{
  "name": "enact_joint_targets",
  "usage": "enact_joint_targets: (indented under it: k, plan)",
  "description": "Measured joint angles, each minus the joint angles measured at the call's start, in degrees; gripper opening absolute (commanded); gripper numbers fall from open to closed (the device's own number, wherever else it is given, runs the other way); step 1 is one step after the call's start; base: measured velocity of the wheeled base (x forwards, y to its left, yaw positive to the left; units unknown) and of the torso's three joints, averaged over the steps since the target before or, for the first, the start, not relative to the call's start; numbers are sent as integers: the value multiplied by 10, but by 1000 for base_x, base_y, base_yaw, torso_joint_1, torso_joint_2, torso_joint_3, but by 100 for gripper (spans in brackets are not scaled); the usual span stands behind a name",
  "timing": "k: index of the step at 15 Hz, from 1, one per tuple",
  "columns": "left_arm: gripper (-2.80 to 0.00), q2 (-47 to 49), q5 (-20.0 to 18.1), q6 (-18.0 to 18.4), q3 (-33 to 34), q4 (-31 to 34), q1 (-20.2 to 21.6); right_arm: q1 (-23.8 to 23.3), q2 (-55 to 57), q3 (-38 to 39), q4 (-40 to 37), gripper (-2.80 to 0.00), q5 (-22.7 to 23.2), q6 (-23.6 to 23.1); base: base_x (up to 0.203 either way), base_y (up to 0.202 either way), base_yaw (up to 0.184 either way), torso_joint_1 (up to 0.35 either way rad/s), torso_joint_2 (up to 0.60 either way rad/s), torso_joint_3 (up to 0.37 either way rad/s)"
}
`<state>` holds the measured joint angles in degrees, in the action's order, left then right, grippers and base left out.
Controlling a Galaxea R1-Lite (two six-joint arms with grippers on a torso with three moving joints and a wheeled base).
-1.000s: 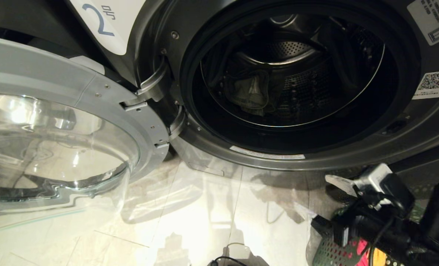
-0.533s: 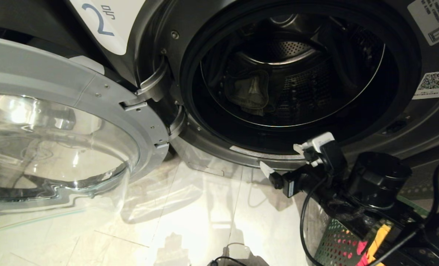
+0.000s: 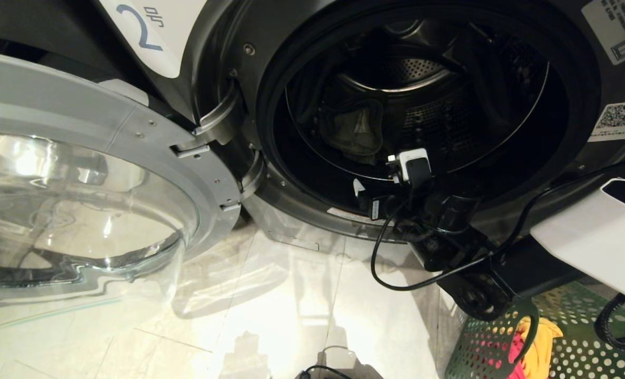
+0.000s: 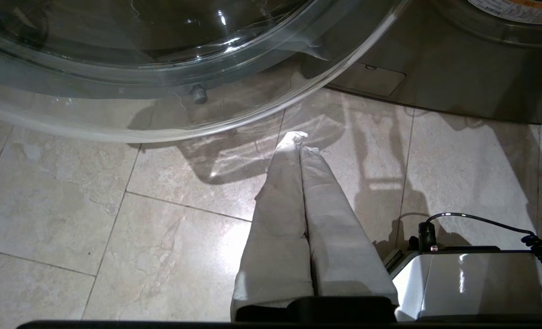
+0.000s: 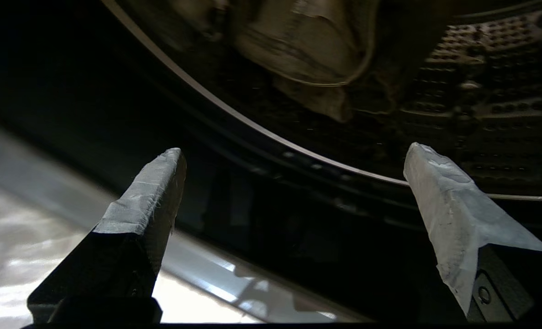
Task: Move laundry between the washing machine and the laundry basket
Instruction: Pick a cloth and place it into the basket
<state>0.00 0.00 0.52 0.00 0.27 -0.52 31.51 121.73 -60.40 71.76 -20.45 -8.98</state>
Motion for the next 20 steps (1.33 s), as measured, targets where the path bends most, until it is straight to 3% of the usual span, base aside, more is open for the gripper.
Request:
enact_joint_targets:
  k: [4,9,16,20]
  plan:
    - [-280,0,0,0,0,0,0,-35,40,-118,-94,0,-12,22,0,0,0,0,0,0]
    - [-280,0,0,0,0,0,0,-51,79,-256,-233,0,-31,97,0,0,0,0,0,0]
    - [-280,0,0,0,0,0,0,-27,135,-405,-241,0,-125,111,0,0,0,0,0,0]
    - [-280,0,0,0,0,0,0,-30,191,-501,-250,0,-135,122,0,0,0,0,0,0]
